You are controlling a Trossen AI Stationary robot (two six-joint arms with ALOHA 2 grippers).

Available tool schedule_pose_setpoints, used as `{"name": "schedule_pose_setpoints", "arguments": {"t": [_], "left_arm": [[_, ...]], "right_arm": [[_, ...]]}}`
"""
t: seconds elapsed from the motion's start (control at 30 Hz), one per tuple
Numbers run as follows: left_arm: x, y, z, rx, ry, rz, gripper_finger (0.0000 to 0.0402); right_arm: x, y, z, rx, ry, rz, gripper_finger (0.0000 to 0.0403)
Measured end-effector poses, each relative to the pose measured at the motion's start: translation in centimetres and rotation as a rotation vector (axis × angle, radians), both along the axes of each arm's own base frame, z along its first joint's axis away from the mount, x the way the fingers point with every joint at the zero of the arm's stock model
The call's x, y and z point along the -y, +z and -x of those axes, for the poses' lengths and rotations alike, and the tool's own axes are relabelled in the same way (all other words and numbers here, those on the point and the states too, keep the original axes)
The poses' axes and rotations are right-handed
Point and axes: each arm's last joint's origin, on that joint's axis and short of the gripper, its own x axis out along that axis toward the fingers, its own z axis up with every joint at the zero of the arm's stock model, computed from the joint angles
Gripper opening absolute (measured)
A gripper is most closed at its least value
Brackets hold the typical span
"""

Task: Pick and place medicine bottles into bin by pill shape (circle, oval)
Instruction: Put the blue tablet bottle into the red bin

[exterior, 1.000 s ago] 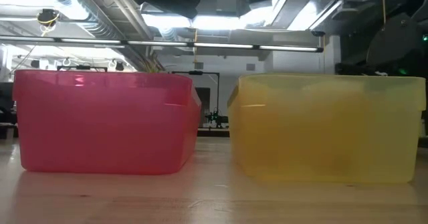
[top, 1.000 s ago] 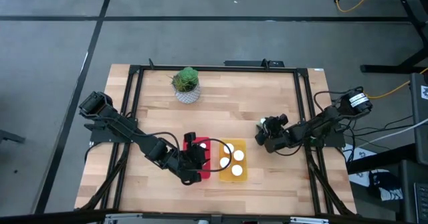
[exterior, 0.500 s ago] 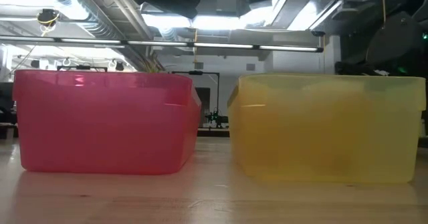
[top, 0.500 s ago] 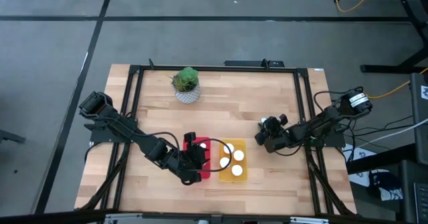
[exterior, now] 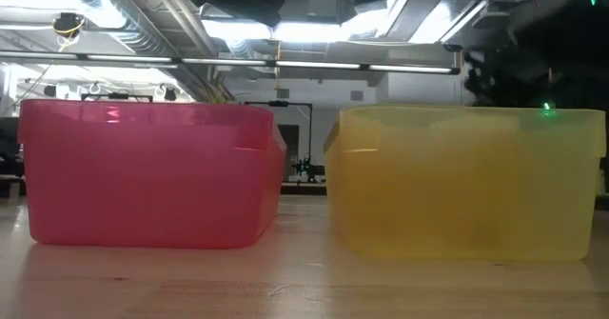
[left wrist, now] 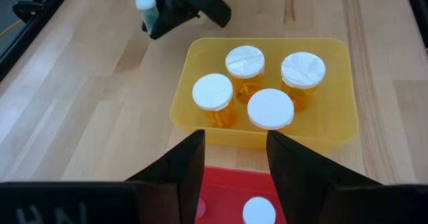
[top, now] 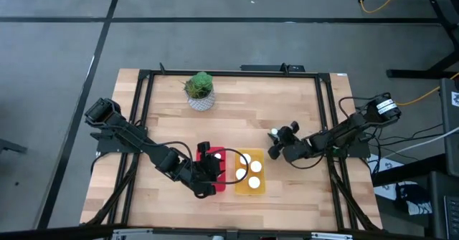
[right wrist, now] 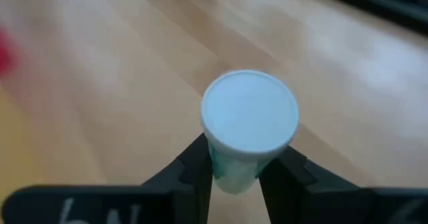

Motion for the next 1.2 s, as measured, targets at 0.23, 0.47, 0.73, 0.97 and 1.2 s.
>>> {"name": "schedule_pose_setpoints", "arguments": {"t": [0.23,0.47,0.73,0.97,1.2], "left_arm": [[0.0,0.0,0.0,0.008,0.012,-0.011,0.0153],[0.0,0.0,0.0,0.009,0.012,-0.011,0.0153],[-0.2,0.1,-0.2,0.025,0.029,-0.018,0.0153],[-0.3,0.2,-0.3,0.043,0.046,-0.025,0.0153],[0.0,0.1,-0.1,0.039,0.049,0.025,0.0153]], "right_arm": [[-1.3,5.1,-3.1,0.049,0.184,0.089,0.01],[-3.3,9.8,-6.5,0.119,0.49,0.039,0.01],[-5.1,9.1,-9.8,0.081,0.68,-0.052,0.0099],[-6.6,8.3,-13.4,0.13,0.747,-0.005,0.0102],[-8.1,9.0,-16.1,0.108,0.888,-0.015,0.0103]]}}
